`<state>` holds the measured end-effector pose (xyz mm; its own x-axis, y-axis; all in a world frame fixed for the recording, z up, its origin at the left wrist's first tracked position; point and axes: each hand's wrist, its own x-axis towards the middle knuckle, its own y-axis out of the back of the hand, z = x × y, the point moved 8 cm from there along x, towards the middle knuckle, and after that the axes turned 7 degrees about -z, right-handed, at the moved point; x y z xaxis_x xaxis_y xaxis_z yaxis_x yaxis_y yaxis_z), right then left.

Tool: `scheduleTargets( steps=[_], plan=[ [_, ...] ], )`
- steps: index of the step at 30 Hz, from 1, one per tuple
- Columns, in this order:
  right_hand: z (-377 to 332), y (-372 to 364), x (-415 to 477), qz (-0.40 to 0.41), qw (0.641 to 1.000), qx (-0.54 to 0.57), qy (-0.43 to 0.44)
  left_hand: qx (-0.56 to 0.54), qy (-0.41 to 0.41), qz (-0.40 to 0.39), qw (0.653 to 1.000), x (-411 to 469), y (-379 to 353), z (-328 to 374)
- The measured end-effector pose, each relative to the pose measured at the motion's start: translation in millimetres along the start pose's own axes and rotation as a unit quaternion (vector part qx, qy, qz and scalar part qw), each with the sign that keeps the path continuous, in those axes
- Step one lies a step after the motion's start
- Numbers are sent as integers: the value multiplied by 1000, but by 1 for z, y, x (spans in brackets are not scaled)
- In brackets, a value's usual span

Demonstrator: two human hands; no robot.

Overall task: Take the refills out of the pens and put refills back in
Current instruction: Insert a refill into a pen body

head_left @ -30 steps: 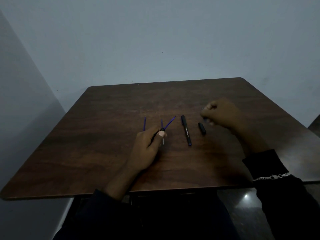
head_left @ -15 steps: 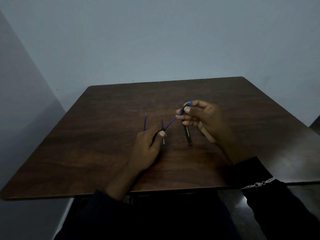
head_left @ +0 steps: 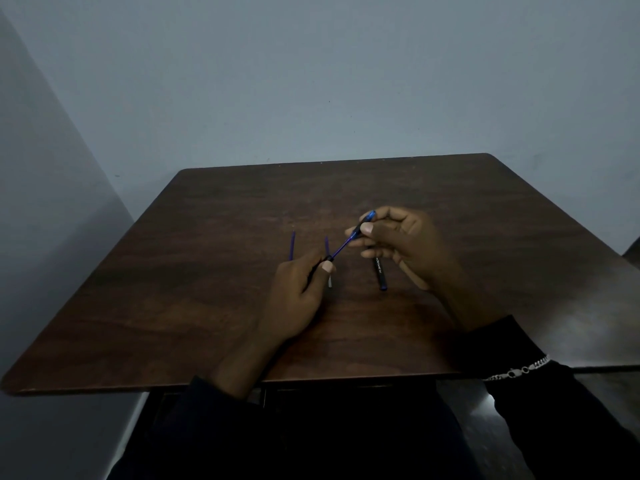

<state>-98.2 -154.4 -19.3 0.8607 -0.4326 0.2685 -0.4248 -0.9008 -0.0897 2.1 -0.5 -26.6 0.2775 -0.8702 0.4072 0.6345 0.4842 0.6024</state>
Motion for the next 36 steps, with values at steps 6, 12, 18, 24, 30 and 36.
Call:
scheduleTargets(
  steps=[6, 12, 18, 24, 30, 36],
  plan=[
    [-2, -3, -2, 1, 1000, -18, -2, -1, 4, -9, 1000, 0, -1, 1],
    [2, -10, -3, -11, 999, -51, -8, 15, 0, -17, 1000, 0, -2, -1],
    [5, -19, -3, -41, 992, -119, -6, 34, -11, -22, 999, 0, -3, 1],
    [3, -17, -5, -50, 991, -128, -2, 37, -23, -28, 999, -1, -3, 3],
    [2, -18, -7, -41, 989, -139, 0, 24, -19, -28, 999, -1, -4, 1],
    [3, -18, -8, -42, 985, -167, -2, 31, -24, -38, 998, -1, -6, 1]
  ],
)
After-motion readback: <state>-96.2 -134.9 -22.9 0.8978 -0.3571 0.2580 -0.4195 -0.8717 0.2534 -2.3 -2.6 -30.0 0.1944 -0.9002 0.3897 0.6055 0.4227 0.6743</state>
